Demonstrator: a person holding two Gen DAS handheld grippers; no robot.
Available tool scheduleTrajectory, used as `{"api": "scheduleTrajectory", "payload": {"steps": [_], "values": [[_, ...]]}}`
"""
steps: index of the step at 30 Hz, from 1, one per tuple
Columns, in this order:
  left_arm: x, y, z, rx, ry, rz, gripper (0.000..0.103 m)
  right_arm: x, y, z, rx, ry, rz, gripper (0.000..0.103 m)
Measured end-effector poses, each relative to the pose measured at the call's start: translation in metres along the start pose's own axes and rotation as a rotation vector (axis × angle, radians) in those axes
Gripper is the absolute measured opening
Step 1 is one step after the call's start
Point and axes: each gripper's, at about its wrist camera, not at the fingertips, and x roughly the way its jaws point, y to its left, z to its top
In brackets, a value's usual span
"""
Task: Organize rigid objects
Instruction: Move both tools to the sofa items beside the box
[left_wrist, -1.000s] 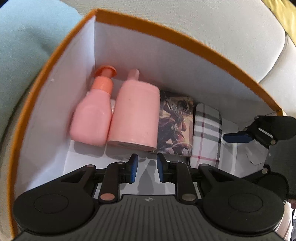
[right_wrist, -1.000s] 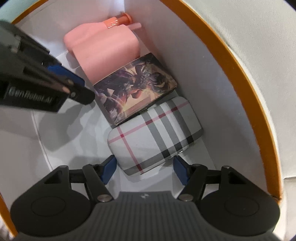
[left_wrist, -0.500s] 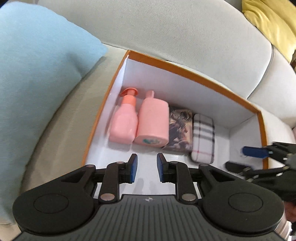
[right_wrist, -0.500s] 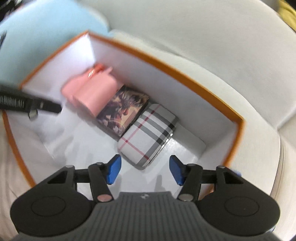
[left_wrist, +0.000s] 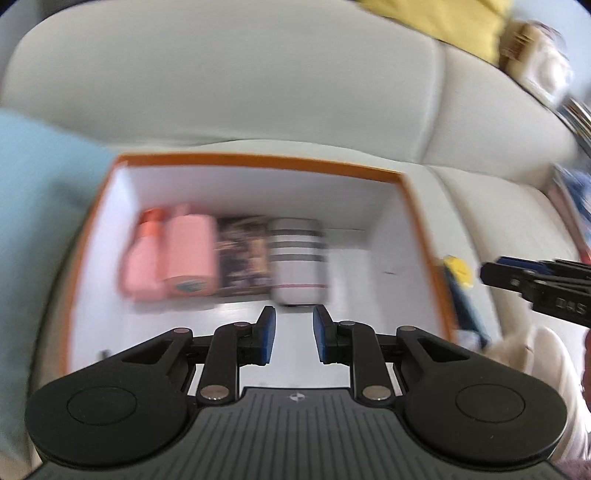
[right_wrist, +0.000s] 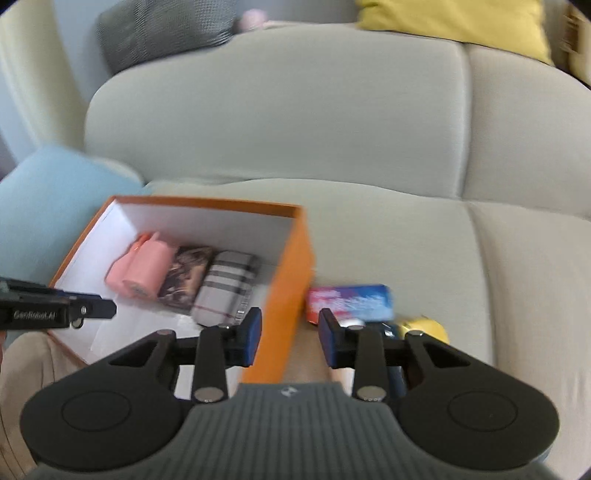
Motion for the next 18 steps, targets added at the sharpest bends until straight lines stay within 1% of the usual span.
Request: {"api": "scheduleTrajectory", "payload": {"steps": [4,8,10,12,15,18], "values": [[-0.001,-0.045,0.002,0.102,-0.007,-0.065,0.025,-0.019,-0.028,-0.020,0.066,-0.026,-0.043,0.035],[0.001,-0.090,0.001,0.217,0.001,-0.134,0.025,-0.023,-0.051,-0.045,0.127,-0.014,-0.095,0.035],[0.005,-0.113,-0.003,0.290,0.017,-0.166,0.025,-0.024,-0.063,-0.056,0.155,-0.001,-0.108,0.035],[0.012,-0.129,-0.007,0.333,0.045,-0.168,0.025,-0.021,-0.070,-0.064,0.175,0.006,-0.110,0.035],[0.028,-0.147,-0.009,0.339,0.099,-0.157,0.025,-0.020,-0.081,-0.075,0.196,0.003,-0.084,0.035],[0.043,-0.163,-0.005,0.310,0.143,-0.164,0.025,-0.016,-0.089,-0.079,0.209,0.012,-0.079,0.035]]}}
